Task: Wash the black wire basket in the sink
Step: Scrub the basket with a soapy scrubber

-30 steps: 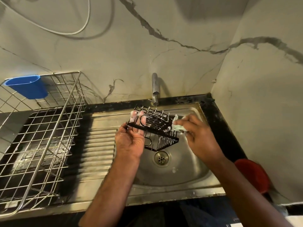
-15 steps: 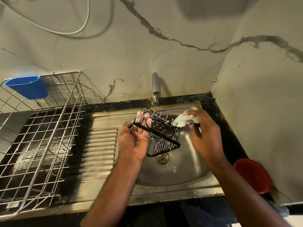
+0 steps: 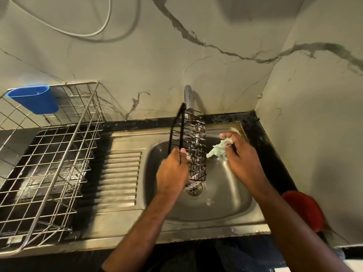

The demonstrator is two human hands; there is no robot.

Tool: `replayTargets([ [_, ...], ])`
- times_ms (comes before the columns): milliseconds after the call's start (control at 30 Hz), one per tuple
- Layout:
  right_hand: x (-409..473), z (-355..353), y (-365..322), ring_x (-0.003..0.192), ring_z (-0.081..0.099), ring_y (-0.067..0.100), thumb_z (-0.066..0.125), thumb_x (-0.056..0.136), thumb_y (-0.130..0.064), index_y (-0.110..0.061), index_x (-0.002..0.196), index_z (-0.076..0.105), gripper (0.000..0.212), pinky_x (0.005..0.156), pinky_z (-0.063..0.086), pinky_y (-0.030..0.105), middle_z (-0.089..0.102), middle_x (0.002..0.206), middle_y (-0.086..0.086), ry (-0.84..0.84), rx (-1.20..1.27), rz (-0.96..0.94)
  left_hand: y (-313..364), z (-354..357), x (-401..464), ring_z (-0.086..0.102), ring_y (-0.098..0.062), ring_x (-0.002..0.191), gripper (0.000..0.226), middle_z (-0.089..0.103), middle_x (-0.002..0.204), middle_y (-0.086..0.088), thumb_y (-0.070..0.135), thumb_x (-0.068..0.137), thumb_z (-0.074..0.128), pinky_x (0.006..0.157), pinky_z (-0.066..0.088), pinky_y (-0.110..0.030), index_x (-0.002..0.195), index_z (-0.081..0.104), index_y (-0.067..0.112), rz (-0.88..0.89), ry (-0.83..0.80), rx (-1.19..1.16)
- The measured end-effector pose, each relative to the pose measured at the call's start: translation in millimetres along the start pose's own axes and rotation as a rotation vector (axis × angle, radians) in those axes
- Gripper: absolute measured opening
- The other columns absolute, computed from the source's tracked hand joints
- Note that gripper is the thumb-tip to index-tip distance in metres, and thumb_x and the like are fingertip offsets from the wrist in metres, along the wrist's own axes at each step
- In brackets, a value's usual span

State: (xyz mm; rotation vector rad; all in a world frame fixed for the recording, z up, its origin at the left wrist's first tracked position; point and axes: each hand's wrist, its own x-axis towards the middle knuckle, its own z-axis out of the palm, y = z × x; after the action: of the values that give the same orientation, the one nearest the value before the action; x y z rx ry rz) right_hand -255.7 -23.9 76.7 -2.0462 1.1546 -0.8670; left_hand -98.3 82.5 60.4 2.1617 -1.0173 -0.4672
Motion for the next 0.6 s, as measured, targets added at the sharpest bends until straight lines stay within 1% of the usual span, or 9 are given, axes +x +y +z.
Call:
replayTargets([
  [33, 1, 1, 3, 0.074, 0.060, 0.000, 0.049, 0.102, -0.015, -0.021, 0.122, 0.063, 0.025, 0.067, 0.052, 0.024, 0.068, 0.102, -0.003, 0.003, 0.016, 0.033, -1, -2, 1, 0.069, -0.023, 0.081, 0.044, 0.072, 0.094, -0.006, 0.043, 0.110, 0.030, 0.074, 0.053, -0.035, 0.109, 0.062, 0.012, 0.028, 0.017, 0.047],
  [100, 4, 4, 14, 0.087, 0.066, 0.012, 0.050, 0.103, -0.023, -0.020, 0.120, 0.065, 0.023, 0.080, 0.057, 0.038, 0.068, 0.104, -0.002, -0.019, 0.048, 0.129, 0, -4, -3, 0.065, -0.017, 0.073, 0.042, 0.072, 0.093, -0.002, 0.041, 0.110, 0.033, 0.065, 0.047, -0.030, 0.106, 0.063, 0.011, 0.080, 0.000, 0.122],
  [167, 6, 6, 25, 0.091, 0.066, 0.013, 0.051, 0.103, -0.028, -0.020, 0.118, 0.067, 0.024, 0.085, 0.057, 0.042, 0.068, 0.101, -0.007, -0.083, 0.080, 0.234, -1, -1, -11, 0.067, -0.024, 0.076, 0.041, 0.072, 0.090, -0.005, 0.041, 0.109, 0.035, 0.065, 0.047, -0.033, 0.103, 0.064, 0.012, 0.171, -0.031, 0.165],
  [233, 5, 8, 33, 0.090, 0.068, 0.015, 0.052, 0.102, -0.033, -0.022, 0.113, 0.069, 0.023, 0.081, 0.058, 0.042, 0.069, 0.096, -0.007, -0.109, 0.084, 0.264, -5, 4, -15, 0.070, -0.031, 0.084, 0.042, 0.073, 0.090, -0.007, 0.043, 0.109, 0.035, 0.070, 0.054, -0.039, 0.104, 0.065, 0.015, 0.274, -0.070, 0.290],
  [333, 2, 7, 37, 0.077, 0.065, 0.015, 0.051, 0.102, -0.039, -0.017, 0.103, 0.066, 0.026, 0.065, 0.050, 0.029, 0.063, 0.079, -0.005, -0.077, -0.005, 0.257, 2, 5, -19, 0.073, -0.029, 0.088, 0.042, 0.074, 0.094, -0.005, 0.045, 0.110, 0.028, 0.071, 0.052, -0.036, 0.112, 0.061, 0.020, 0.417, -0.084, 0.562],
  [433, 3, 7, 45, 0.072, 0.070, 0.019, 0.055, 0.098, -0.047, -0.016, 0.090, 0.068, 0.035, 0.067, 0.059, 0.038, 0.067, 0.074, 0.000, -0.061, 0.017, 0.365, 6, 8, -22, 0.074, -0.029, 0.086, 0.030, 0.075, 0.090, -0.005, 0.037, 0.111, 0.032, 0.070, 0.049, -0.036, 0.115, 0.055, 0.019, 0.508, -0.108, 0.649],
  [500, 4, 7, 50, 0.072, 0.072, 0.020, 0.058, 0.094, -0.055, -0.015, 0.085, 0.069, 0.043, 0.061, 0.060, 0.036, 0.072, 0.079, 0.007, -0.099, 0.140, 0.540, 7, 9, -23, 0.075, -0.025, 0.072, 0.018, 0.074, 0.077, -0.004, 0.032, 0.107, 0.047, 0.058, 0.041, -0.031, 0.110, 0.057, 0.018, 0.624, -0.099, 0.723],
  [533, 3, 7, 51, 0.072, 0.071, 0.021, 0.058, 0.092, -0.059, -0.014, 0.084, 0.068, 0.047, 0.057, 0.057, 0.033, 0.072, 0.080, 0.008, -0.106, 0.205, 0.620, 8, 9, -23, 0.071, -0.021, 0.058, 0.015, 0.070, 0.064, -0.003, 0.032, 0.099, 0.063, 0.050, 0.033, -0.027, 0.101, 0.061, 0.017, 0.695, -0.090, 0.777],
  [600, 3, 8, 52, 0.065, 0.065, 0.020, 0.060, 0.088, -0.064, -0.010, 0.080, 0.066, 0.055, 0.054, 0.050, 0.028, 0.069, 0.074, 0.007, -0.072, 0.259, 0.673, -1, 15, -16, 0.055, -0.016, 0.033, 0.029, 0.055, 0.042, 0.001, 0.030, 0.075, 0.088, 0.045, 0.022, -0.021, 0.081, 0.063, 0.017, 0.825, -0.044, 0.835],
])
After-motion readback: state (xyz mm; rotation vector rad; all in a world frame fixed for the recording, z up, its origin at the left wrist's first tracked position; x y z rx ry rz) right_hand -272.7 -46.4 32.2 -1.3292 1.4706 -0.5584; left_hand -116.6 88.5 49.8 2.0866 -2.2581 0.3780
